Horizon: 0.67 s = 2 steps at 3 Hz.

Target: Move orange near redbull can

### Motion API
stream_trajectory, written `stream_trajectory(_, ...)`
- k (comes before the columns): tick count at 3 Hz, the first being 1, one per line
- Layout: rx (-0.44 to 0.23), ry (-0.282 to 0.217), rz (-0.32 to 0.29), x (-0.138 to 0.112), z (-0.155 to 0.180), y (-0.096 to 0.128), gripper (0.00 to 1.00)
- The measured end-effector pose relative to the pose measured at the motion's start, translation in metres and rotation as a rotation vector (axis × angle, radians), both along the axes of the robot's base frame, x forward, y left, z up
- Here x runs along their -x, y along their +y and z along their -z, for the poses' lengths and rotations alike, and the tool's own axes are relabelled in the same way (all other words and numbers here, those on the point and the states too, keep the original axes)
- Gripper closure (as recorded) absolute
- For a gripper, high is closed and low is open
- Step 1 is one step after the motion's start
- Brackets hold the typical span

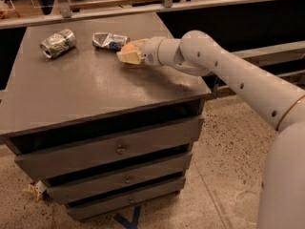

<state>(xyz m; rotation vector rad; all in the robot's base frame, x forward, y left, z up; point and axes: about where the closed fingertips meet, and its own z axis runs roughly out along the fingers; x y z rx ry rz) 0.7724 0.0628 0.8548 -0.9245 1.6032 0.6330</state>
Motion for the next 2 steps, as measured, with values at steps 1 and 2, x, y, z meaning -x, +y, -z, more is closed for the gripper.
stream_trajectory(1,-0.010,-0.008,0.002,0.0009,-0.0008,0.0033,0.61)
stream_trajectory(2,-0.016,-0.017,0.009,0.0003,-0.0025,0.0018,0.36)
